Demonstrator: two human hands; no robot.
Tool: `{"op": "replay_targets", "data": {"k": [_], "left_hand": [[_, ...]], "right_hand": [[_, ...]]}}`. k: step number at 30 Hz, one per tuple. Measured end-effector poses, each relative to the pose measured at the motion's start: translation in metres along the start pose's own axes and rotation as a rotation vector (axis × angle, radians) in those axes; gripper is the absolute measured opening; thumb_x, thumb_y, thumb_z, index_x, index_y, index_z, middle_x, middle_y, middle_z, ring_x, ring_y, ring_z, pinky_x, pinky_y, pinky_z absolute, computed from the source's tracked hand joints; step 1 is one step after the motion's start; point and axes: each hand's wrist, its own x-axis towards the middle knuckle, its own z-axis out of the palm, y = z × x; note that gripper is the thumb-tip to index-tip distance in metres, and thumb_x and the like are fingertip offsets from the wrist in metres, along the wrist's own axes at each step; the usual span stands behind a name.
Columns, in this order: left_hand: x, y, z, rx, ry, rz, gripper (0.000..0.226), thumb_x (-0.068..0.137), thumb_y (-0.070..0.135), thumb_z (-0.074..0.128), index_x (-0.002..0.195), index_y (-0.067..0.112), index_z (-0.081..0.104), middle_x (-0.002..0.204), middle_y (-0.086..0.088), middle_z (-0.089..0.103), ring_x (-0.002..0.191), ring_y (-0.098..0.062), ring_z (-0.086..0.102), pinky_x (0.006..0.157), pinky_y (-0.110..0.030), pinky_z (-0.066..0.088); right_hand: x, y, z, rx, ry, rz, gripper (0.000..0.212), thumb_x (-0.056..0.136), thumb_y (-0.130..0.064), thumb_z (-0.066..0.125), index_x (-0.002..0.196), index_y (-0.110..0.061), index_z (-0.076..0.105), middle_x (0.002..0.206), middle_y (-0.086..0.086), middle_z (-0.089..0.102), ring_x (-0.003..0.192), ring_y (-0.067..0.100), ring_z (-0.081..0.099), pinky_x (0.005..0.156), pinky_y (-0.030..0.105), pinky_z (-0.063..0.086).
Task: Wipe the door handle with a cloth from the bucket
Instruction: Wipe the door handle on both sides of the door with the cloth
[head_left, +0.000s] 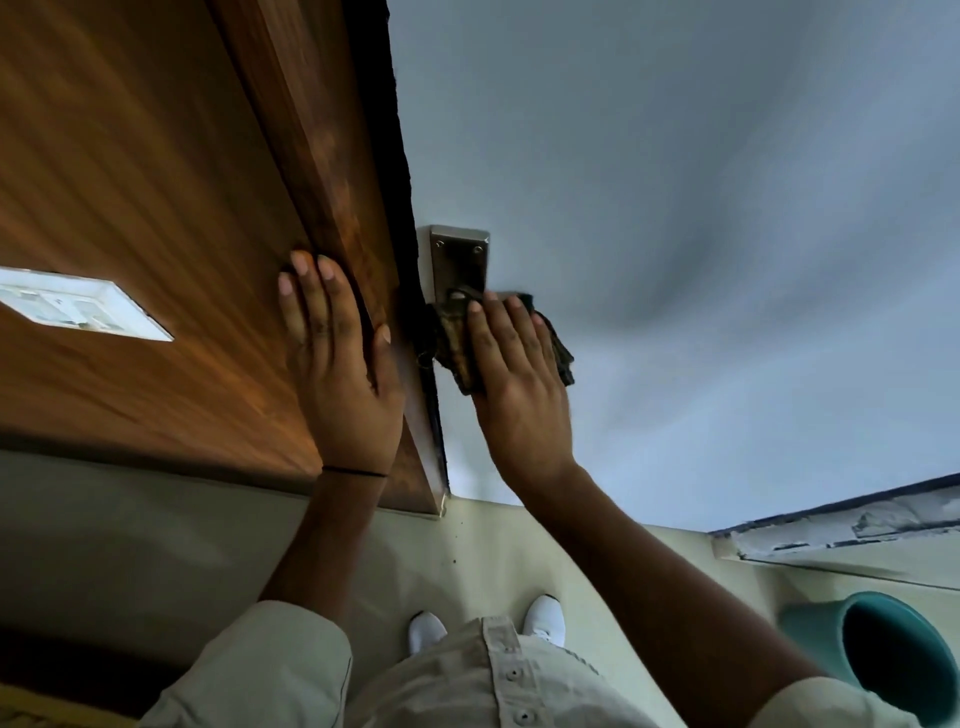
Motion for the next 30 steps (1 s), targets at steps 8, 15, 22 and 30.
{"op": "replay_targets", "data": {"k": [8,15,22,30], "left_hand": [[0.000,0.004,0.004,-0.058,0.012,-0.019,0.061,0.096,0.001,0.054,0.146,-0.016,0.023,0.154,-0.037,0.022,0.145,-0.053,0.015,0.122,-0.053,0.018],[0.000,0.004,0.003,-0.055,0.012,-0.025,0.062,0.096,0.002,0.055,0.147,-0.014,0.024,0.155,-0.035,0.022,0.146,-0.050,0.015,0.123,-0.050,0.018],[0.000,0.007,0.005,-0.086,0.021,-0.041,0.063,0.095,-0.002,0.054,0.148,-0.012,0.022,0.156,-0.034,0.021,0.146,-0.050,0.014,0.124,-0.048,0.016],[-0.004,0.004,0.000,-0.042,-0.008,-0.034,0.065,0.099,0.008,0.053,0.152,-0.005,0.017,0.160,-0.025,0.019,0.150,-0.042,0.014,0.122,-0.052,0.021]], "right_hand": [[0.007,-0.014,-0.004,-0.028,-0.023,0.068,0.044,0.096,-0.009,0.050,0.138,0.002,0.054,0.141,0.024,0.056,0.135,0.041,0.049,0.116,0.053,0.035],[-0.011,0.026,-0.014,-0.060,-0.023,0.029,0.049,0.092,-0.002,0.065,0.139,0.001,0.054,0.143,0.021,0.056,0.135,0.039,0.050,0.114,0.052,0.039],[0.008,-0.009,-0.010,-0.006,-0.076,0.012,0.045,0.097,-0.009,0.047,0.141,0.001,0.051,0.144,0.023,0.054,0.137,0.040,0.047,0.117,0.051,0.034],[0.000,0.043,-0.070,0.683,-0.237,0.676,0.029,0.089,-0.005,0.058,0.106,-0.025,0.071,0.079,-0.002,0.067,0.067,0.021,0.064,0.064,0.035,0.057]]}}
